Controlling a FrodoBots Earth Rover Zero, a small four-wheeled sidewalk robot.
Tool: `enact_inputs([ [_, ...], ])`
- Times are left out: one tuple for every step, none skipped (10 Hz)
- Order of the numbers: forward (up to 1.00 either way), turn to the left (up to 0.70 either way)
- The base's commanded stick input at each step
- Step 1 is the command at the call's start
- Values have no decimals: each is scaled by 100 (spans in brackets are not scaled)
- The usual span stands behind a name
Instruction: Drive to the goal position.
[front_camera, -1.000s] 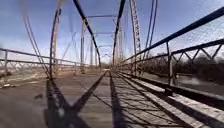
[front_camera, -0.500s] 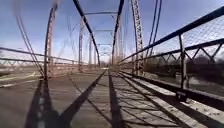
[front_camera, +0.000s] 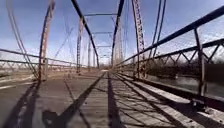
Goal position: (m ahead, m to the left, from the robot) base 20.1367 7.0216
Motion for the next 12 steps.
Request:
enact_inputs([
  [100, 0],
  [100, 0],
  [100, 0],
  [100, 0],
  [100, 0],
  [100, 0],
  [100, 0],
  [100, 0],
  [100, 0],
  [100, 0],
  [100, 0],
  [100, 0],
])
